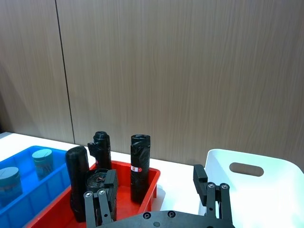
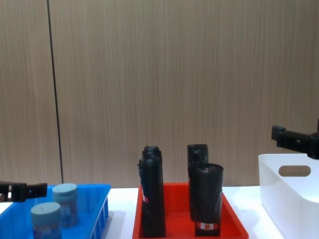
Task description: Pick the cotton swabs from the blue box and place them into the white box.
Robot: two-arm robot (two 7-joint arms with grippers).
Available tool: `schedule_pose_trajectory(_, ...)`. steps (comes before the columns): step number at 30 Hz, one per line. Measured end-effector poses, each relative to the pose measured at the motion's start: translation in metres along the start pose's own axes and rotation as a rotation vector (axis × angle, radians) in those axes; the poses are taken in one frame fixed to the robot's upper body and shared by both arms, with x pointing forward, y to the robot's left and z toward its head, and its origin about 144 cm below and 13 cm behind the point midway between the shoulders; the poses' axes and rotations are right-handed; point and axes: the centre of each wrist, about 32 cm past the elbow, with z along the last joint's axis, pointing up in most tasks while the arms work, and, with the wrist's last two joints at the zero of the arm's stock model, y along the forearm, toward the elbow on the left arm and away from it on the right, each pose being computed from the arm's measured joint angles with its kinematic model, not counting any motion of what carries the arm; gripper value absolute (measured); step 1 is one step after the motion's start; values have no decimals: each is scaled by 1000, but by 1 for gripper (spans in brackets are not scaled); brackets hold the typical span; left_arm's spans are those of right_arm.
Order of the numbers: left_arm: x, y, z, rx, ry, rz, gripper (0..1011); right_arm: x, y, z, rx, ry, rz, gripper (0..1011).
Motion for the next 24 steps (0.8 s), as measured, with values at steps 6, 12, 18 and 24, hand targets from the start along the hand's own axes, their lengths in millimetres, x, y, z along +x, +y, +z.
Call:
schedule_pose_trajectory(6,6,-8,-1,27,20,-6,1004,0,0,0,0,0,0,1002)
schedule_pose_trajectory(12,10,-15,-1,47,33,-24,1004,0,0,0,0,0,0,1002)
schedule_pose_trajectory(18,14,-23,-2,68,48,-45,1004,0,0,0,0,0,0,1002)
schedule_pose_trajectory(24,16,-30,-4,87,60,-60,1004,0,0,0,0,0,0,1002)
